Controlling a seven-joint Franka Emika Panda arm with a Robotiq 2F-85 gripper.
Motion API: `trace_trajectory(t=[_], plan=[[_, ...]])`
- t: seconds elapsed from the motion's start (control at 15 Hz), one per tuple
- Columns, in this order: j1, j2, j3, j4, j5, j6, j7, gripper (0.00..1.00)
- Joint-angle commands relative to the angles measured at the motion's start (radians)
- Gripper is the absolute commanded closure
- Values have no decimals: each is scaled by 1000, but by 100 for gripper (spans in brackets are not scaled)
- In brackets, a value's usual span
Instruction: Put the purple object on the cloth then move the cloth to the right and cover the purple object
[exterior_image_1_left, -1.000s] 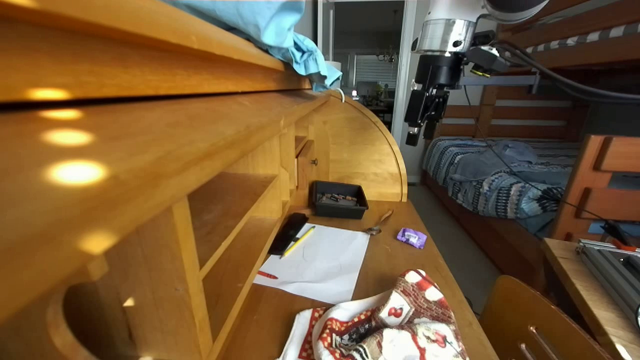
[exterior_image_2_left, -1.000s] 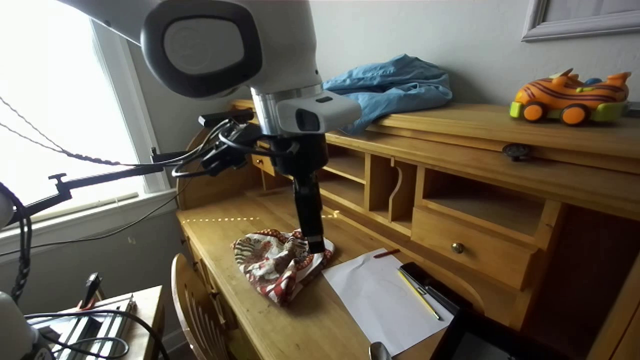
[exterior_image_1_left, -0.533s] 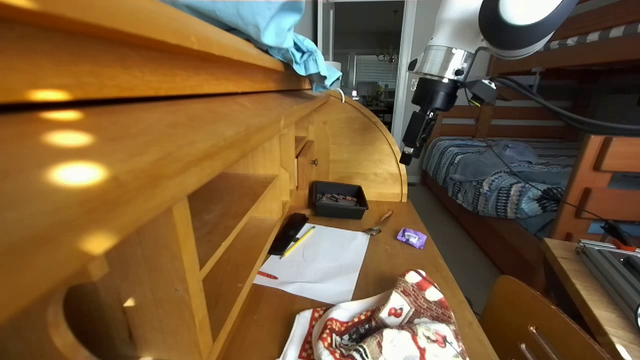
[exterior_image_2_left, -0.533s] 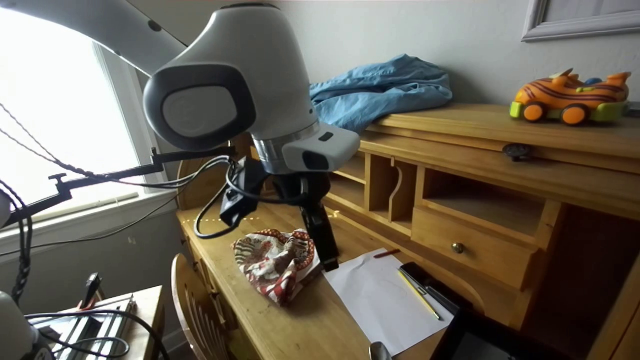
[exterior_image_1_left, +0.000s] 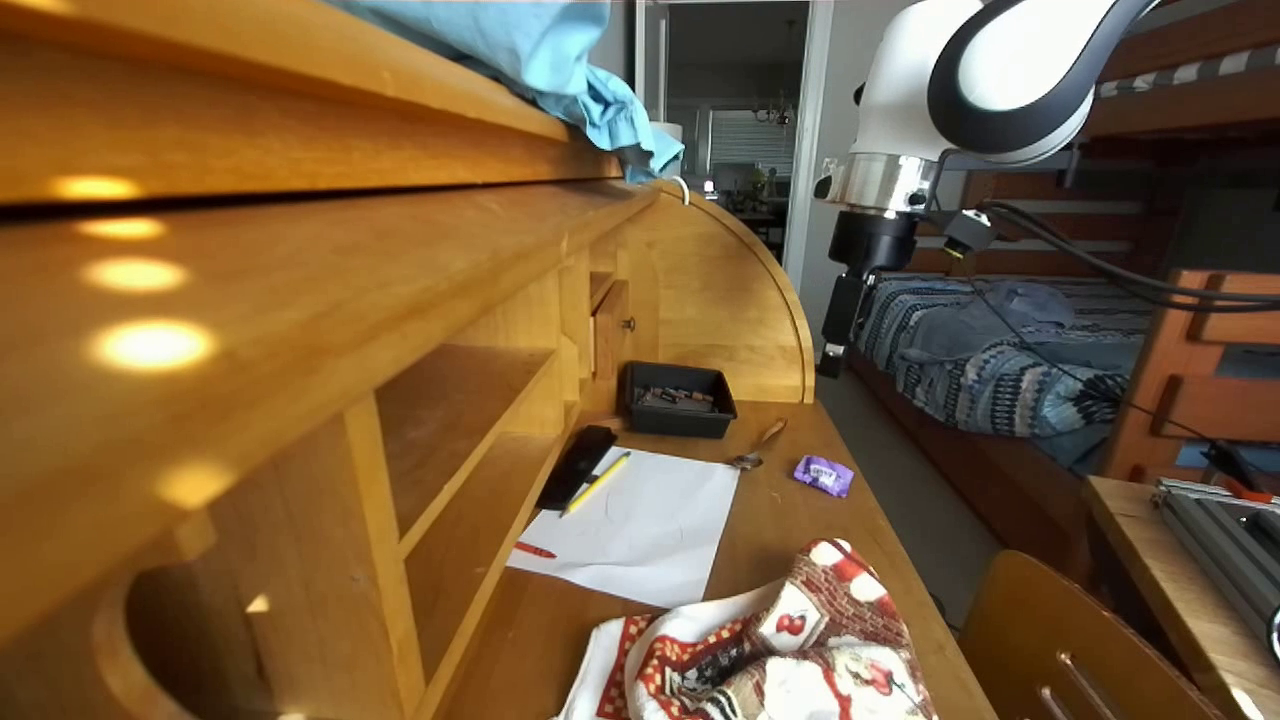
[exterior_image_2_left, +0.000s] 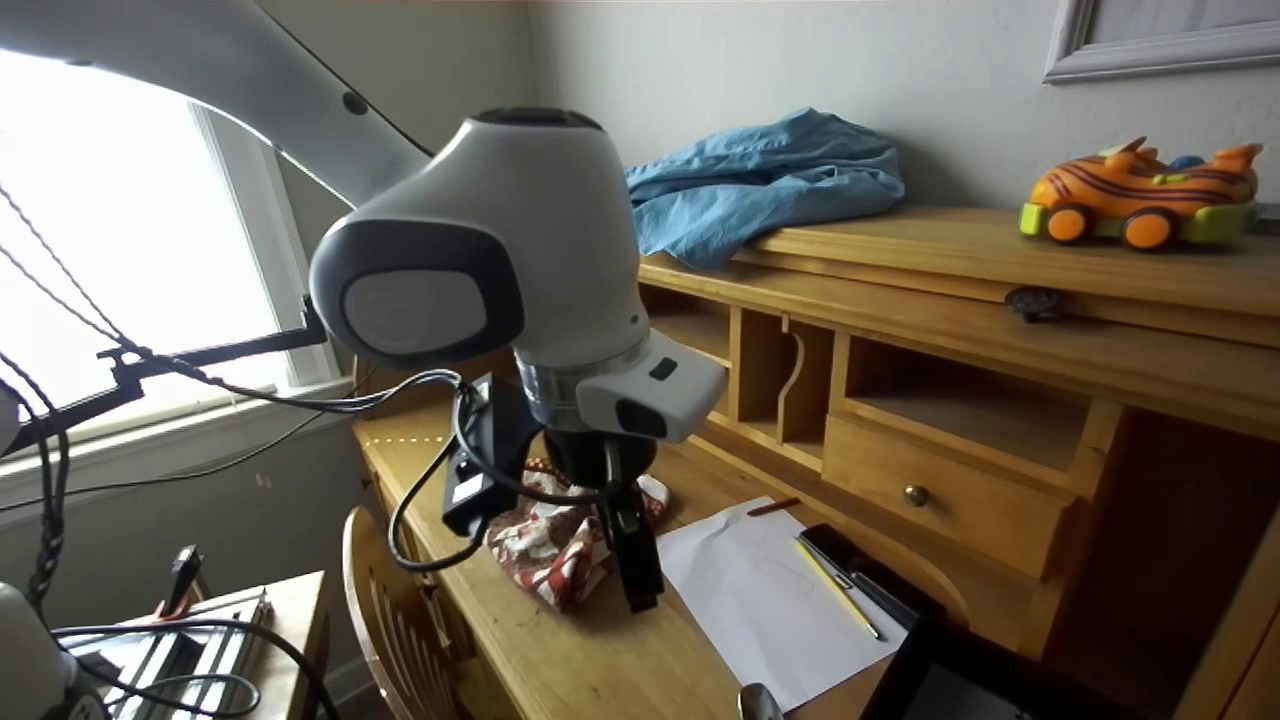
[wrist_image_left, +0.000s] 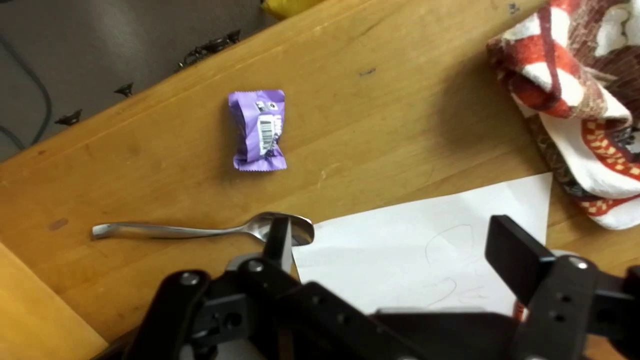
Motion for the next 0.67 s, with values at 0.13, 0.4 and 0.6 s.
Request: trace_trajectory(t=[0.13, 0.4, 0.6], plan=[[-36, 54, 8, 30, -121, -41, 100, 0], [-29, 28, 9, -1, -115, 7, 76, 0], [-33, 71, 12, 10, -177, 5, 66, 0]])
